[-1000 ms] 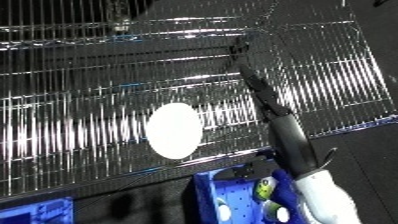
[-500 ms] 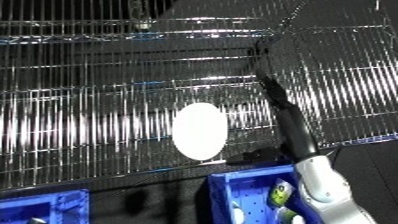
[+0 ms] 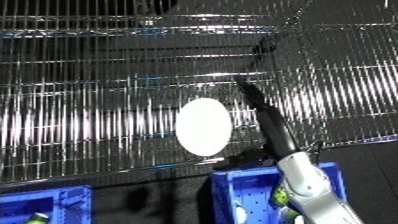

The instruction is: Pick up the object and place it into the box

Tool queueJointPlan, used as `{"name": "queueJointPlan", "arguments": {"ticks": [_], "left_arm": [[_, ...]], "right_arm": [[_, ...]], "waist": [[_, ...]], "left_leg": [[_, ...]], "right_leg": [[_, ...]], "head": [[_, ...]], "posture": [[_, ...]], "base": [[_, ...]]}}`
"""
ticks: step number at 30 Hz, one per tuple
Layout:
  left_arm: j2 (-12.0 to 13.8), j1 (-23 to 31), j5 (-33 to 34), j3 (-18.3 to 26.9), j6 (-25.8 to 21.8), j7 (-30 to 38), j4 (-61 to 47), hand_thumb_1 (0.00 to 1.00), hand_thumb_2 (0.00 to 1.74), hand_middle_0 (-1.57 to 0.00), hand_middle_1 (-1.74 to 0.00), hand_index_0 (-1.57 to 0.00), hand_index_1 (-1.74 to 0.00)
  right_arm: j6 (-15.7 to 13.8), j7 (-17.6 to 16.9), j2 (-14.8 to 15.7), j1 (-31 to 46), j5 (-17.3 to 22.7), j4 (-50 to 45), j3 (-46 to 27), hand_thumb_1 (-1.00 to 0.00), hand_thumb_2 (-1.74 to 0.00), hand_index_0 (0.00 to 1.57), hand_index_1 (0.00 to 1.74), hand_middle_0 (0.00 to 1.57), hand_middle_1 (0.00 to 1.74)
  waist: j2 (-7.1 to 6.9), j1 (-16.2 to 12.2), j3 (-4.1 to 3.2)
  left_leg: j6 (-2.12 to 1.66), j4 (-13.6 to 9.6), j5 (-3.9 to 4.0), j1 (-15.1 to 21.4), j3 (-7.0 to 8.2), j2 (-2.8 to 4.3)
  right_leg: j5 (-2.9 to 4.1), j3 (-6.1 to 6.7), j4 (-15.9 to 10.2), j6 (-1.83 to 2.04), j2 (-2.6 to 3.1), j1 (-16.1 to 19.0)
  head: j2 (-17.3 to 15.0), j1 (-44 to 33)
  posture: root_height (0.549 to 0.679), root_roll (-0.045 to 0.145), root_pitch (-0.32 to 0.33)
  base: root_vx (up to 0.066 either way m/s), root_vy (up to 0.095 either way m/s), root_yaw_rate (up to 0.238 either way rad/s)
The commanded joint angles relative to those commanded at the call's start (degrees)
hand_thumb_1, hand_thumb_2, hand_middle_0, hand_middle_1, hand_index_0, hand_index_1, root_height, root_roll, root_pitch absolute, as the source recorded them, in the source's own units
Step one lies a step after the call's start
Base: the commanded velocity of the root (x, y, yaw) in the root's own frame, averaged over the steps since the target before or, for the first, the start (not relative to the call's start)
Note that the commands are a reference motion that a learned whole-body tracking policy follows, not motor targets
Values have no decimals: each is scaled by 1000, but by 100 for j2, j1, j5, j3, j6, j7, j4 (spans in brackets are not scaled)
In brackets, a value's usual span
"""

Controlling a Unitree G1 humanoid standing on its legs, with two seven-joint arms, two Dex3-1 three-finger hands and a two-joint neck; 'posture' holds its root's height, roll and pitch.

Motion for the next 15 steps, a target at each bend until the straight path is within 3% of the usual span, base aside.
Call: {"name": "queueJointPlan", "arguments": {"ticks": [5,15], "left_arm": [[-3,-2,24,-33,2,-16,-23,0,0,0,0,0,0],[-49,18,48,-93,41,5,-106,0,0,0,0,0,0]], "right_arm": [[-27,91,166,-123,97,1,58,0,0,0,0,0,0],[-36,209,469,-244,267,-92,88,-500,-870,785,870,785,870]], "waist": [[36,33,0],[102,67,0]], "left_leg": [[-1,9,1,-9,-10,-13],[-11,-29,28,11,-3,-29]], "right_leg": [[-5,0,21,-5,-17,-17],[-6,9,26,-9,-45,-33]], "head": [[-21,72],[-80,176]], "posture": [[645,59,164],[645,64,163]], "base": [[20,1,28],[12,8,7]]}}
